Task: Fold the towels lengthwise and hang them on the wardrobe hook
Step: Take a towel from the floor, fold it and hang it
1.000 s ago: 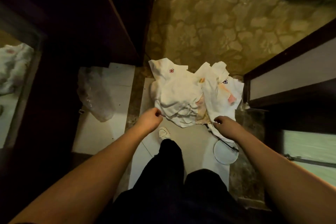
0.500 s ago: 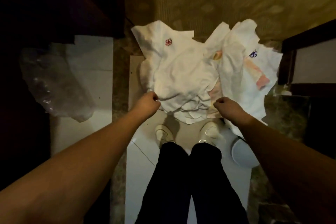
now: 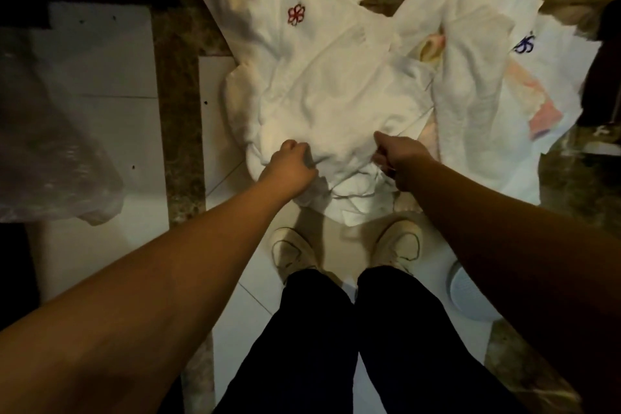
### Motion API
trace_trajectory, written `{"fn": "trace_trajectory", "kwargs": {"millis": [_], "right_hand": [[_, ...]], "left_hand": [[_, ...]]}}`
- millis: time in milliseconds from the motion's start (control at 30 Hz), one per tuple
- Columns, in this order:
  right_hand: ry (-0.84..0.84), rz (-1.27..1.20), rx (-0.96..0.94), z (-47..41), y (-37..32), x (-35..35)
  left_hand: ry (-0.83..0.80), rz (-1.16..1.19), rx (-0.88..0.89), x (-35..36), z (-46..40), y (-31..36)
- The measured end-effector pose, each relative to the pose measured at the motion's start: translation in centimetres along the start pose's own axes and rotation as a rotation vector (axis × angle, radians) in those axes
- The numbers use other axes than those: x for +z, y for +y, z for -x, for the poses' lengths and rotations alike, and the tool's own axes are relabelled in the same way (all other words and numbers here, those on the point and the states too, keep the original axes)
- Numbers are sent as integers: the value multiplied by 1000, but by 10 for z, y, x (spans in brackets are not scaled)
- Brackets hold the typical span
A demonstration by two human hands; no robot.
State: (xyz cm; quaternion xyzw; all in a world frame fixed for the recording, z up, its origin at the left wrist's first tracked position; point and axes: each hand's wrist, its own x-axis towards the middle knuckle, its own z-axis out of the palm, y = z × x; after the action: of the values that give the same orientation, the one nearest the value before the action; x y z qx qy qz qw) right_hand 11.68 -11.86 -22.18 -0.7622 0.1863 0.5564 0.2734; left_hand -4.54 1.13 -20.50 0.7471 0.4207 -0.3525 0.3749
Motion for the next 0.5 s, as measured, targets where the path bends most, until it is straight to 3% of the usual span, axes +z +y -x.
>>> {"fn": "trace_trajectory", "kwargs": {"millis": [100, 167, 267, 367, 500], "right_hand": [[125, -211, 100, -6, 0, 0], [89, -237, 99, -4, -4, -2], [1, -51, -16, 2, -14, -3], [94, 150, -183, 21, -14, -2], [-49, 96, -262, 69, 0, -5]], "left_hand": [[-13, 49, 31, 5, -1, 3], [-5, 93, 48, 5, 0, 6], [0, 147, 50, -1, 4, 10], [-9, 197, 71, -4, 19, 13], [-9, 259, 183, -6, 59, 27]]}}
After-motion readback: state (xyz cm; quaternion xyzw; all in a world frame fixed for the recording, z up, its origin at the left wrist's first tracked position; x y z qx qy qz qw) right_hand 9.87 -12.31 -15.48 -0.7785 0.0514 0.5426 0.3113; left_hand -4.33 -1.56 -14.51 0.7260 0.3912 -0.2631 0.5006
